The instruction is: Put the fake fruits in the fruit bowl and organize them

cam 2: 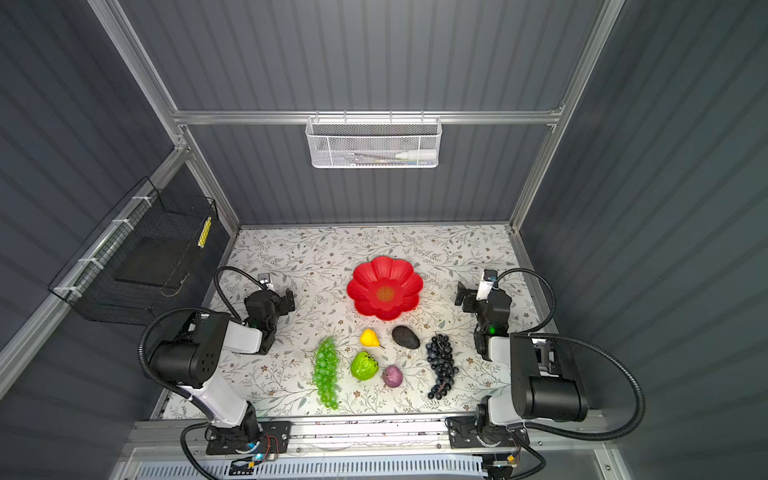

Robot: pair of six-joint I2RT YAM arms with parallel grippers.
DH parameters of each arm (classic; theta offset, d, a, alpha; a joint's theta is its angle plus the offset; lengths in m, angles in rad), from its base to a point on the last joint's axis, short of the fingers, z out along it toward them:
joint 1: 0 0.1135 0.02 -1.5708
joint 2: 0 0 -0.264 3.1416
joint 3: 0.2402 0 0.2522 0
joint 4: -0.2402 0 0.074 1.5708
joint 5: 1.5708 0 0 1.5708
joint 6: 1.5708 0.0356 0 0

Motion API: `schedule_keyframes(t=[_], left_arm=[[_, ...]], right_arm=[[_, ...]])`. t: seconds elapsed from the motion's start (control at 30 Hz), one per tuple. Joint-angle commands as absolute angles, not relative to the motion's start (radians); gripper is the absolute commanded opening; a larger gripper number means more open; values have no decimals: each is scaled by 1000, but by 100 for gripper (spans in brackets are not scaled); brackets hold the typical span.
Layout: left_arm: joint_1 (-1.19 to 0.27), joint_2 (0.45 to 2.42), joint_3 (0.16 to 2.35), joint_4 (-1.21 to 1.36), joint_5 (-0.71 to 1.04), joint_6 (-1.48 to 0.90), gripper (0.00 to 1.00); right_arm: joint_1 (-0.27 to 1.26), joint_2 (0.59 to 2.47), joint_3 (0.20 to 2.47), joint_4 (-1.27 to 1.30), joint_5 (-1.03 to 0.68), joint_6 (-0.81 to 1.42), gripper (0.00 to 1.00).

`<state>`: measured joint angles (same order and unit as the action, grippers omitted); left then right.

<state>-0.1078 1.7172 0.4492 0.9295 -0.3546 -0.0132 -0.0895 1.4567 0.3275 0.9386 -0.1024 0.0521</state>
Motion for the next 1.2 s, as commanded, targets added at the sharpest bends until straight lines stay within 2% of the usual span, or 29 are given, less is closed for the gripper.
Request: schedule_keyframes(t=[0.0,0.77,0.87,1.07,1.17], left_arm=[[-102,1722,460,957,-351,0,100],[-101,1721,460,951,-344,-3,100],[-101,1709,459,950,-377,-14,100],[-101,1625,591,646,-444,-36,100],[-103,1579,720,374,-508,-94,100]], right_arm=[[-94,1457,330,963,-106,60,99],[-95,1459,331,962,-106,60,99],[-91,1433,330,947,-27,88,99],[-93,1209,437,589,28,126,99],[-91,1126,578,289,-31,209,92]])
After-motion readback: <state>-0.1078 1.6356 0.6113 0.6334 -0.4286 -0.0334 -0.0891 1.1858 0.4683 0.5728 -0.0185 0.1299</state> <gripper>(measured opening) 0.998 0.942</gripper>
